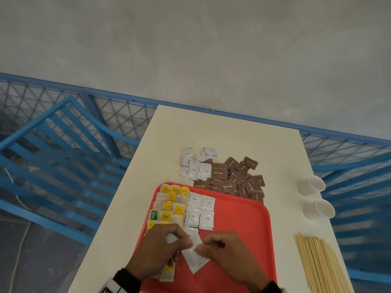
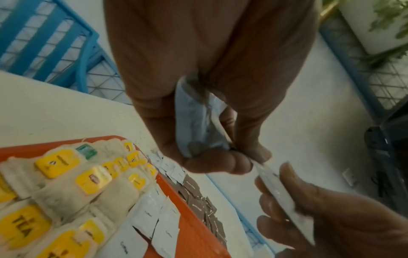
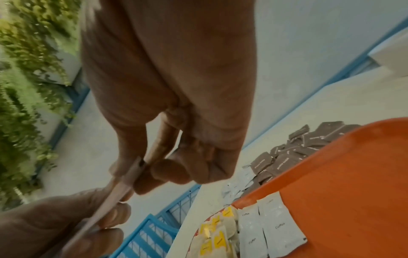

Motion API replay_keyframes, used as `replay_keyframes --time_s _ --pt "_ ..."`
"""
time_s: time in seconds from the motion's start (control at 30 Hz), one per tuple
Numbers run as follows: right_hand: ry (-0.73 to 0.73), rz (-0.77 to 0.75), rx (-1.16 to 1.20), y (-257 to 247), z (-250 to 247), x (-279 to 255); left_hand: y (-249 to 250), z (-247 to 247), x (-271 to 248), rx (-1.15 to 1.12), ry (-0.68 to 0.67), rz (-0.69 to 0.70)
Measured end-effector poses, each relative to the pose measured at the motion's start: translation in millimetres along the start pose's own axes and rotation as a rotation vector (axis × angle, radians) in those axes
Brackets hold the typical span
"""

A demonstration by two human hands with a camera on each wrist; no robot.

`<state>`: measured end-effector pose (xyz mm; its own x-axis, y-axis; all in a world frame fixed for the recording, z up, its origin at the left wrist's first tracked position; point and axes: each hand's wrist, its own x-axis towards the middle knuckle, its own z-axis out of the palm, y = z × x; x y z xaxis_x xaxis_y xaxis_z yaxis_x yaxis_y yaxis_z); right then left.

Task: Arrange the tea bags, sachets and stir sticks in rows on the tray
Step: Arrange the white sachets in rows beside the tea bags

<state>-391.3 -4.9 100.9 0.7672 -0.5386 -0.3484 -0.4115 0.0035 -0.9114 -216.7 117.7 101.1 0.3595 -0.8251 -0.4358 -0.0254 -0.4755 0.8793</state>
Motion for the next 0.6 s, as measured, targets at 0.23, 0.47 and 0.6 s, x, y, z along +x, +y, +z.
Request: replay_keyframes --time_s 0.23,0.47,0.6 --pt "0.107 0.194 -0.034 37 7 12 -25 5 4 0.05 0.134 -0.01" --pt "0.289 0.443 -0.143 91 7 52 -73 18 36 0.537 0.098 0.122" --pt "0.335 0.479 -0.229 102 10 62 -87 31 49 0.645 0.025 0.182"
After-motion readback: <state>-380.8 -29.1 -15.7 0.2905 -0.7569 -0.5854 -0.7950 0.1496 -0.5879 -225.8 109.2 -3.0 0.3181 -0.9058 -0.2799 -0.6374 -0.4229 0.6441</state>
